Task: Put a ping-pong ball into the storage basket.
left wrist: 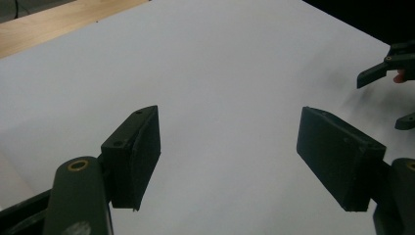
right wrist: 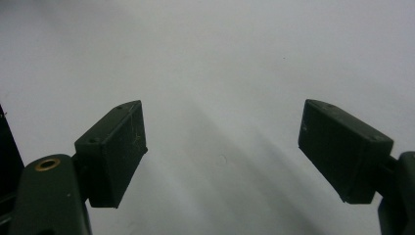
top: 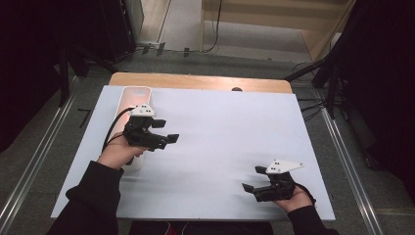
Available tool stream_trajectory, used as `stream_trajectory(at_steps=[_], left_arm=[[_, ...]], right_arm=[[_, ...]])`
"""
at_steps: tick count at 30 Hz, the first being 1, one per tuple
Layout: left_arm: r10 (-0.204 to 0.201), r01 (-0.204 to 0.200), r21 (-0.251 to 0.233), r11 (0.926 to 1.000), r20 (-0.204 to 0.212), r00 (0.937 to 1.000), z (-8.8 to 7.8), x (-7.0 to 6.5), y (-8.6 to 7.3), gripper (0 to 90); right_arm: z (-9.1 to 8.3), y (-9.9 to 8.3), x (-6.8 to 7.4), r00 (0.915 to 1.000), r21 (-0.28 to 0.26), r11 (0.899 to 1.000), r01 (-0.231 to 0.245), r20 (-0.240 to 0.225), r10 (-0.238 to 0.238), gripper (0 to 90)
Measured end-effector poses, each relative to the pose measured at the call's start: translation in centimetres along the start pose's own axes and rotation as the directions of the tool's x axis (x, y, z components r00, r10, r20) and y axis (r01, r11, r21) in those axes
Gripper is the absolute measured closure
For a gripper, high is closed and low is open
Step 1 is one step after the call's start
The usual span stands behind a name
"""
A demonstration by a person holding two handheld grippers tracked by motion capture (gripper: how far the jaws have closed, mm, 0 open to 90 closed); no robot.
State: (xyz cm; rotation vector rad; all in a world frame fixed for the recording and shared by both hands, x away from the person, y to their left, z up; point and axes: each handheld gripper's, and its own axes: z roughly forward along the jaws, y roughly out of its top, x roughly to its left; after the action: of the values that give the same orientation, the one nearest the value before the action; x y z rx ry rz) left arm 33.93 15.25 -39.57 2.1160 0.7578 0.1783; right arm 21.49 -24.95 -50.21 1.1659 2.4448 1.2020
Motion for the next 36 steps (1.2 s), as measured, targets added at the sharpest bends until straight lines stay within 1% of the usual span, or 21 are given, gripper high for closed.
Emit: stream_trajectory(at_steps=[2, 3, 6, 9, 10, 13, 15, 16, 19, 22, 28, 32, 36], left_arm=[[-0.001, 0.001, -0.005, 1.0000, 0.004, 1.0000, -0.1, -0.2, -0.2, 24.7], [0.009, -0.009, -0.004, 1.0000, 0.001, 1.0000, -0.1, -0.2, -0.3, 24.7], [0.014, -0.013, -0.009, 0.9999, 0.008, 0.9999, -0.3, -0.5, -0.7, 24.7], [0.013, -0.013, -0.007, 0.9999, 0.016, 0.9998, -0.4, -0.7, -1.2, 24.7], [0.007, -0.007, -0.009, 0.9999, 0.019, 0.9998, -0.4, -0.8, -1.3, 24.7], [0.013, -0.013, -0.004, 0.9999, 0.024, 0.9996, -0.4, -1.0, -1.8, 24.7], [0.021, -0.021, -0.004, 0.9998, 0.024, 0.9995, -0.4, -1.3, -2.1, 24.7], [0.023, -0.023, -0.002, 0.9997, 0.030, 0.9993, -0.4, -1.4, -2.3, 24.7], [0.033, -0.033, 0.010, 0.9994, 0.027, 0.9991, -0.2, -1.7, -2.7, 24.7], [0.044, -0.044, 0.012, 0.9990, 0.026, 0.9987, 0.0, -2.0, -3.0, 24.6], [0.041, -0.042, 0.006, 0.9991, 0.027, 0.9988, 0.0, -2.2, -3.4, 24.5], [0.029, -0.029, 0.004, 0.9996, 0.033, 0.9990, 0.1, -2.2, -3.7, 24.5], [0.035, -0.035, 0.010, 0.9993, 0.039, 0.9987, 0.2, -2.4, -4.1, 24.5]], right_arm=[[0.0, 0.0, 0.0, 1.0000, 0.000, 1.000, 0.000, 0.000, 0.000, 16.4], [0.0, 0.0, 0.0, 1.0000, 0.000, 1.000, 0.000, 0.000, 0.000, 16.4], [0.0, 0.0, 0.0, 1.0000, 0.003, 1.000, 0.001, 0.000, -0.001, 16.4], [0.0, 0.0, 0.0, 1.0000, 0.002, 1.000, 0.004, 0.001, -0.004, 16.4], [0.0, 0.0, 0.0, 1.0000, 0.003, 1.000, 0.003, 0.000, -0.003, 16.4], [0.0, 0.0, 0.0, 1.0000, 0.004, 1.000, 0.004, 0.000, -0.004, 16.4], [0.0, 0.0, 0.0, 1.0000, 0.004, 1.000, 0.003, -0.001, -0.003, 16.4], [0.0, 0.0, 0.0, 0.9999, 0.003, 1.000, 0.011, -0.001, -0.011, 16.4], [0.0, 0.0, 0.0, 0.9999, 0.004, 1.000, 0.012, -0.002, -0.012, 16.4], [0.0, 0.0, 0.0, 0.9999, 0.003, 1.000, 0.011, -0.002, -0.011, 16.4], [0.0, 0.0, 0.0, 1.0000, 0.005, 1.000, 0.008, -0.003, -0.008, 16.4], [0.1, 0.0, 0.1, 1.0000, 0.006, 1.000, 0.001, -0.006, -0.001, 16.4], [0.1, 0.0, 0.1, 1.0000, 0.006, 1.000, 0.003, -0.007, -0.003, 16.5]])
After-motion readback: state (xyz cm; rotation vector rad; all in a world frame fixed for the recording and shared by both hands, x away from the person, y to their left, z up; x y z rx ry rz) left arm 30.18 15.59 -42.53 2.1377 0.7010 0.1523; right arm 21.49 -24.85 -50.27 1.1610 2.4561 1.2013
